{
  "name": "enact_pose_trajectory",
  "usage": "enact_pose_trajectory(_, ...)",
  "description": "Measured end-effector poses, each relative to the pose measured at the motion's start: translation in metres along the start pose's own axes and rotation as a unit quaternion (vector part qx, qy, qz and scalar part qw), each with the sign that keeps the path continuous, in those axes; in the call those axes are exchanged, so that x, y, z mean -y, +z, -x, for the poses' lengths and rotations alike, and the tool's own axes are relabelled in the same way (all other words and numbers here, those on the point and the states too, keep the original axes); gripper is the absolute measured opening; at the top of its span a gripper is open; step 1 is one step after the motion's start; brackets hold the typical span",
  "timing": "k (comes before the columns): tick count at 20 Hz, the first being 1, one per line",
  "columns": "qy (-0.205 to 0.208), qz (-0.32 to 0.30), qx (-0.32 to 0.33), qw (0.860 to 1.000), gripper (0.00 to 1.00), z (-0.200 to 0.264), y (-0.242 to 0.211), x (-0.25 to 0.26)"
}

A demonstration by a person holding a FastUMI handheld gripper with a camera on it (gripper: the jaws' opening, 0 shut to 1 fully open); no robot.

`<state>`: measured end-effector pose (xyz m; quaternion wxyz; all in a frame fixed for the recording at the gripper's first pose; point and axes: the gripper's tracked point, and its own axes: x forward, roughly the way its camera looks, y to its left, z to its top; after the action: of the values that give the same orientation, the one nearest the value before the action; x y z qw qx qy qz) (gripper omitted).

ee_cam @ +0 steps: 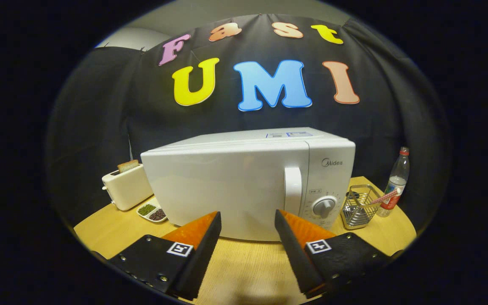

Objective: Open the microwave, put the food inside, and close the microwave door.

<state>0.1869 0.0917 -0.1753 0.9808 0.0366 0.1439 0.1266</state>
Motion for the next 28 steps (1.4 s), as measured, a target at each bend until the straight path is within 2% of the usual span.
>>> enact_pose_trajectory(1, 0.000, 0.005, 0.007, 1.000, 0.88, 0.013, 0.006, -0.002)
enact_pose_trajectory(7, -0.008, 0.012, 0.039, 0.999, 0.88, 0.089, 0.032, -0.011)
enact_pose_trajectory(11, -0.011, 0.022, 0.050, 0.998, 0.91, 0.137, 0.035, -0.022)
enact_pose_trajectory(18, -0.043, 0.026, 0.081, 0.995, 0.91, 0.208, 0.040, -0.027)
enact_pose_trajectory(23, -0.060, 0.033, 0.101, 0.993, 0.93, 0.236, 0.042, -0.032)
enact_pose_trajectory(28, -0.063, 0.032, 0.099, 0.993, 0.93, 0.241, 0.044, -0.031)
